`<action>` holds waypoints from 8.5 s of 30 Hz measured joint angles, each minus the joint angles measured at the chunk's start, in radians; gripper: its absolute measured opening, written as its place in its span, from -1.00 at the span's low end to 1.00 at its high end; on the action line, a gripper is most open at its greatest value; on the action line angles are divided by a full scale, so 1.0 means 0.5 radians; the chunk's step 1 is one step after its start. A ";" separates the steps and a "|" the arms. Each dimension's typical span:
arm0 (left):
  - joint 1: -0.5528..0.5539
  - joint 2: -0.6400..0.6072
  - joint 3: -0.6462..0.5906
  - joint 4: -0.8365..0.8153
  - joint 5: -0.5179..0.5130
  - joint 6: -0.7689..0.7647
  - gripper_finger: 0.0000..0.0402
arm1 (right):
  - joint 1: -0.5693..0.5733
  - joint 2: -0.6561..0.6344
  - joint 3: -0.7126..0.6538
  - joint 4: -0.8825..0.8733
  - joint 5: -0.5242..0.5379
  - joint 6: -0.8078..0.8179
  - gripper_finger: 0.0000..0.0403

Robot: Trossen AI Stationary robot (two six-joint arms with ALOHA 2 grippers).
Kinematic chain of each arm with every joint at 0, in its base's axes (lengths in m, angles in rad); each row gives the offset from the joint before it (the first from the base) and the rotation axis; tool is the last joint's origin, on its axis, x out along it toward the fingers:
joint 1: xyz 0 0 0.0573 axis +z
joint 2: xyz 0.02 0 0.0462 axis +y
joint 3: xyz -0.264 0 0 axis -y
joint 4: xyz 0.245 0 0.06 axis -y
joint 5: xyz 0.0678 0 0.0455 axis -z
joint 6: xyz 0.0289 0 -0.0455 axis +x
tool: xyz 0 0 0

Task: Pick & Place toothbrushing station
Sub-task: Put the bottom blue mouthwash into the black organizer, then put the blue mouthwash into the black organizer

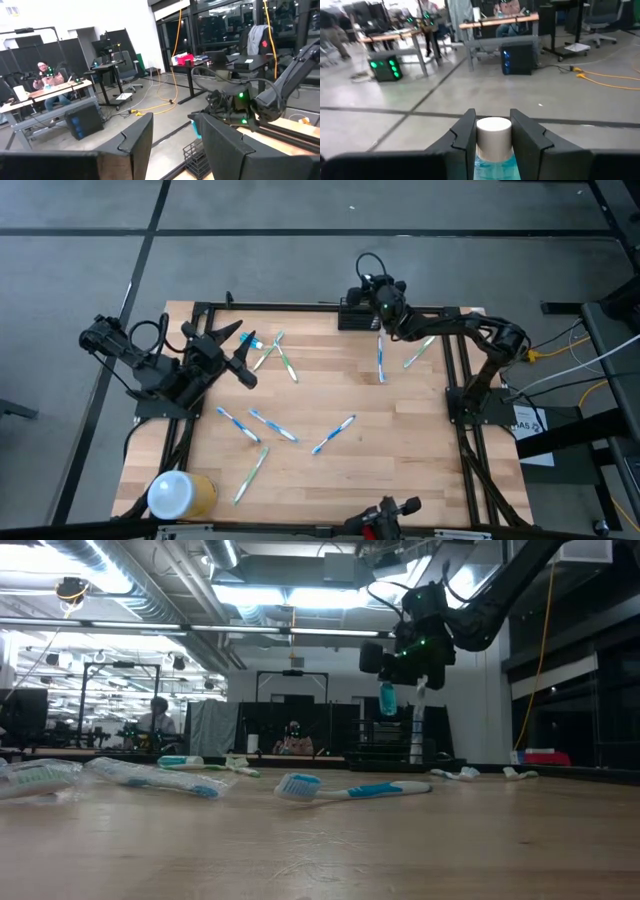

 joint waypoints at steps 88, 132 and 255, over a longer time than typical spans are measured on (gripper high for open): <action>-0.342 0.157 0.000 -0.080 -0.075 -0.323 -0.21 | 0.617 -0.284 0.108 -2.008 -0.998 0.139 -0.22; -0.436 0.203 0.000 0.567 0.162 0.208 -0.21 | 0.400 0.470 0.983 -2.810 -0.957 0.125 -0.30; -0.331 0.247 0.001 0.636 -0.076 0.207 -0.21 | 0.150 0.243 0.002 0.283 0.551 -0.089 -0.56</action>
